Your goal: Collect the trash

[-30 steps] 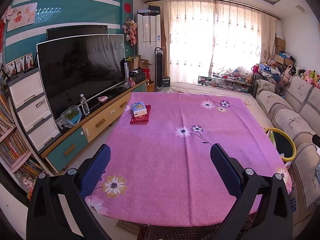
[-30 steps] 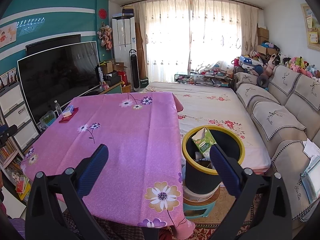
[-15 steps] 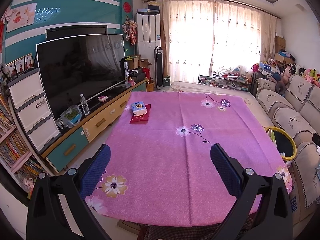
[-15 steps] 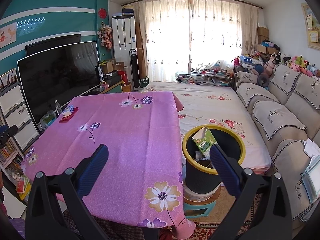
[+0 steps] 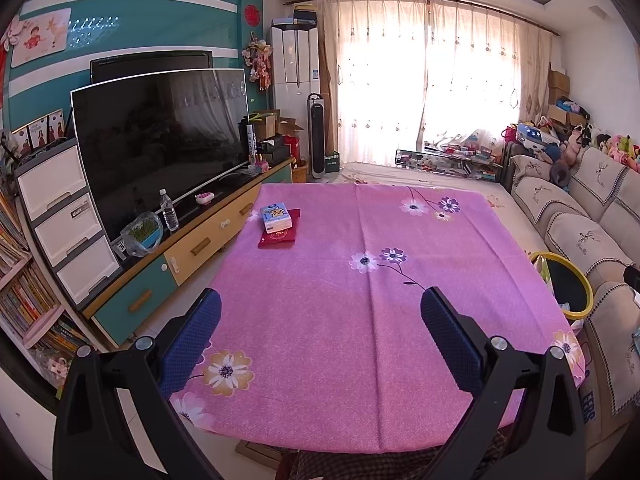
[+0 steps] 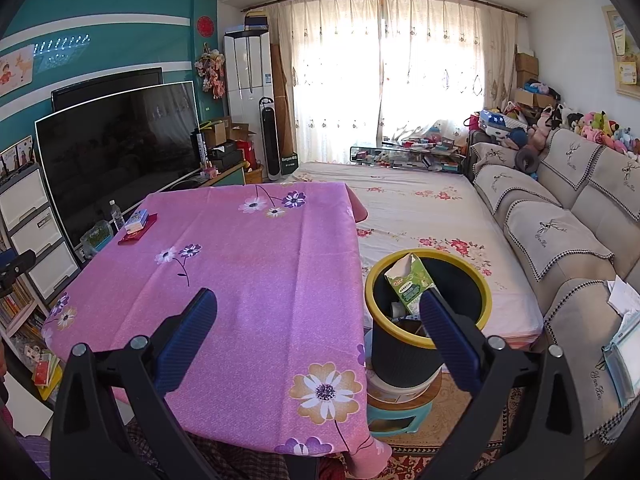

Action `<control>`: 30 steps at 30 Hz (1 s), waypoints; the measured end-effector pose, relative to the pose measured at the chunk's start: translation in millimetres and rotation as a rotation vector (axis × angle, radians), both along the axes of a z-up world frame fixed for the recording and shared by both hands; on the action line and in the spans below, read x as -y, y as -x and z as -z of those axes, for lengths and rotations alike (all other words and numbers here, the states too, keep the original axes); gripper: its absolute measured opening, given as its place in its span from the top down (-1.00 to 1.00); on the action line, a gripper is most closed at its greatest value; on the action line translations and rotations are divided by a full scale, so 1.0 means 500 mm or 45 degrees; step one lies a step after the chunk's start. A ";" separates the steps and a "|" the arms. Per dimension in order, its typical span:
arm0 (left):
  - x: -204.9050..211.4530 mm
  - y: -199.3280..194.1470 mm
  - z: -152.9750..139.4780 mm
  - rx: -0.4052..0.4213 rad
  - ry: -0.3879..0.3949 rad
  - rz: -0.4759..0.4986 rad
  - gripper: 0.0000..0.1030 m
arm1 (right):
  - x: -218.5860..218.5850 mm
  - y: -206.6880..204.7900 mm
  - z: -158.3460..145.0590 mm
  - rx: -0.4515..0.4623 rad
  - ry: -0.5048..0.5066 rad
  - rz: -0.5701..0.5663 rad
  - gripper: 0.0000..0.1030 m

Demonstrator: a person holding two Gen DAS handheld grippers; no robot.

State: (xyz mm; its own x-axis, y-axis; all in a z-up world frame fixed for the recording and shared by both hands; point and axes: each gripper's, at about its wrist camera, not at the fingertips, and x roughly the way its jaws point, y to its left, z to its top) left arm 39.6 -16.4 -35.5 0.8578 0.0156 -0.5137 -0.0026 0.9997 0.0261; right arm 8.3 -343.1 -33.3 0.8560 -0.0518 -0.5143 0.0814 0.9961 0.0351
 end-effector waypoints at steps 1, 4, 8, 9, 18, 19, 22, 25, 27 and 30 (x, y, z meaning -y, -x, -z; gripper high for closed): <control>-0.001 -0.001 0.000 -0.001 0.000 0.001 -0.91 | 0.000 0.000 0.000 0.000 0.001 0.000 -0.87; -0.002 -0.002 0.001 -0.002 -0.001 0.002 -0.91 | 0.001 -0.001 0.001 -0.002 -0.001 -0.001 -0.87; -0.005 -0.007 0.003 -0.019 0.013 0.011 -0.91 | 0.003 -0.005 0.009 -0.011 -0.002 -0.003 -0.87; -0.006 -0.008 0.004 -0.022 0.016 0.008 -0.91 | 0.003 -0.005 0.011 -0.012 -0.003 -0.003 -0.87; 0.000 -0.024 0.003 -0.015 0.010 0.038 -0.91 | 0.004 -0.006 0.018 -0.019 -0.007 -0.008 -0.87; 0.002 -0.028 0.003 -0.016 0.009 0.036 -0.91 | 0.004 -0.007 0.021 -0.022 -0.008 -0.009 -0.87; 0.001 -0.046 0.006 -0.040 0.027 0.032 -0.91 | 0.008 -0.013 0.030 -0.034 -0.015 -0.009 -0.87; -0.002 -0.076 0.018 -0.089 0.067 0.044 -0.91 | 0.009 -0.021 0.033 -0.045 -0.014 -0.008 -0.87; -0.001 -0.107 0.029 -0.115 0.069 0.036 -0.91 | 0.006 -0.033 0.034 -0.054 -0.002 -0.017 -0.87; 0.003 -0.166 0.049 -0.140 0.069 0.027 -0.91 | -0.001 -0.078 0.038 -0.090 0.011 -0.052 -0.87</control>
